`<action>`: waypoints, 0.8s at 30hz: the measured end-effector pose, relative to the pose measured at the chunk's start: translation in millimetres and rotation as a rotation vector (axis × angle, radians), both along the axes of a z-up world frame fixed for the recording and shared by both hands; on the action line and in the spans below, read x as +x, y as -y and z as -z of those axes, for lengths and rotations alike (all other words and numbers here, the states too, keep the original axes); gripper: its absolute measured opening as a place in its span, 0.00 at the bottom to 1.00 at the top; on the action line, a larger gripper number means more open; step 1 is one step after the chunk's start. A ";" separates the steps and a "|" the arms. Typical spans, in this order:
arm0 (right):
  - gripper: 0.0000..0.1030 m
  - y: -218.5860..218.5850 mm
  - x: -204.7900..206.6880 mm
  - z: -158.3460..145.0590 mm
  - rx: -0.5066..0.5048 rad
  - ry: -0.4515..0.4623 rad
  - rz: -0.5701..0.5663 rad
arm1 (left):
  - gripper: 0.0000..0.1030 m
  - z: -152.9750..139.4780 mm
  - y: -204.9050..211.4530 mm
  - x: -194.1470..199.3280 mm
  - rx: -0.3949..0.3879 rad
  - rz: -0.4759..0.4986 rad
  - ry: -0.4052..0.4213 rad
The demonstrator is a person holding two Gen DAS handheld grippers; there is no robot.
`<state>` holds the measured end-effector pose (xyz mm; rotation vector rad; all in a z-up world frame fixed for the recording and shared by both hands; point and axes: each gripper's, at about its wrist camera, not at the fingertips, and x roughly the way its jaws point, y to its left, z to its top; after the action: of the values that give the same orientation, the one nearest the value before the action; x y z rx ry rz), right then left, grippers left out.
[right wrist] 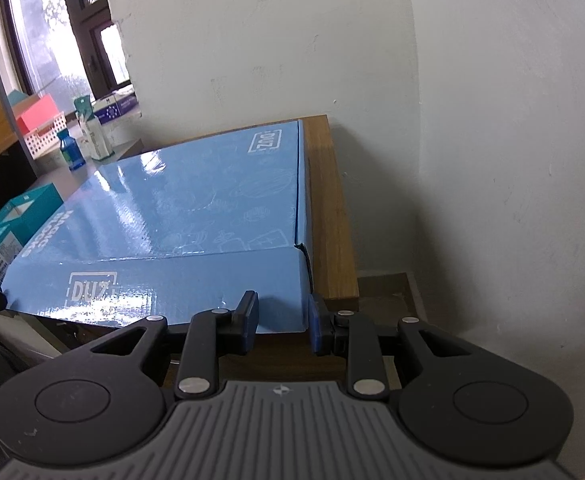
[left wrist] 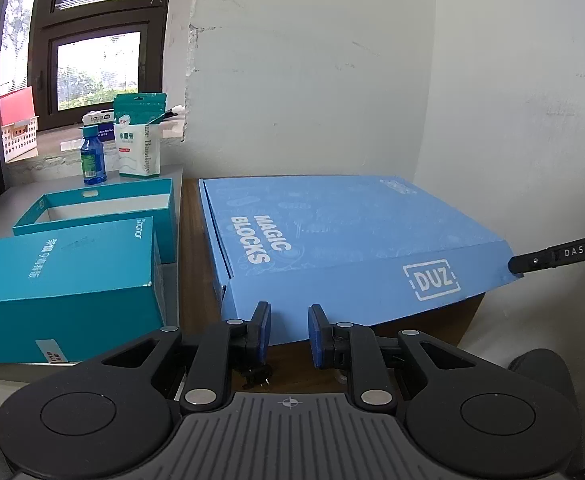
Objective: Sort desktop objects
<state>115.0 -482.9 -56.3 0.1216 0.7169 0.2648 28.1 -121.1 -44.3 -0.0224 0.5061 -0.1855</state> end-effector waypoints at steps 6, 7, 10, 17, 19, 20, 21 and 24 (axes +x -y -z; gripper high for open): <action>0.29 -6.6 1.9 -5.0 -0.043 -0.010 -0.007 | 0.22 -0.8 -6.6 -11.0 -0.029 -0.019 0.018; 0.29 -7.8 2.0 -5.9 -0.051 -0.011 -0.008 | 0.22 -0.1 -9.2 -13.0 -0.025 -0.022 0.021; 0.29 -8.3 2.2 -6.7 -0.059 -0.014 -0.007 | 0.23 3.1 -16.7 -16.7 -0.005 -0.026 0.027; 0.29 -12.7 2.8 -8.7 -0.090 -0.019 -0.006 | 0.23 18.1 -19.9 -19.0 0.055 0.020 0.037; 0.29 -13.7 2.8 -9.2 -0.096 -0.021 -0.004 | 0.23 23.2 -19.6 -18.3 0.071 0.021 0.041; 0.29 -14.2 3.0 -9.3 -0.099 -0.022 -0.003 | 0.23 25.7 -19.5 -17.3 0.078 0.019 0.041; 0.29 -14.8 3.1 -9.4 -0.103 -0.023 -0.002 | 0.23 27.5 -19.6 -15.8 0.081 0.016 0.046; 0.29 -16.7 3.3 -9.7 -0.116 -0.024 0.000 | 0.23 31.0 -19.4 -11.2 0.084 0.012 0.065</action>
<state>118.3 -466.1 -46.6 0.0150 0.7547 0.2214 16.9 -101.7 -75.3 0.0687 0.4490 -0.1758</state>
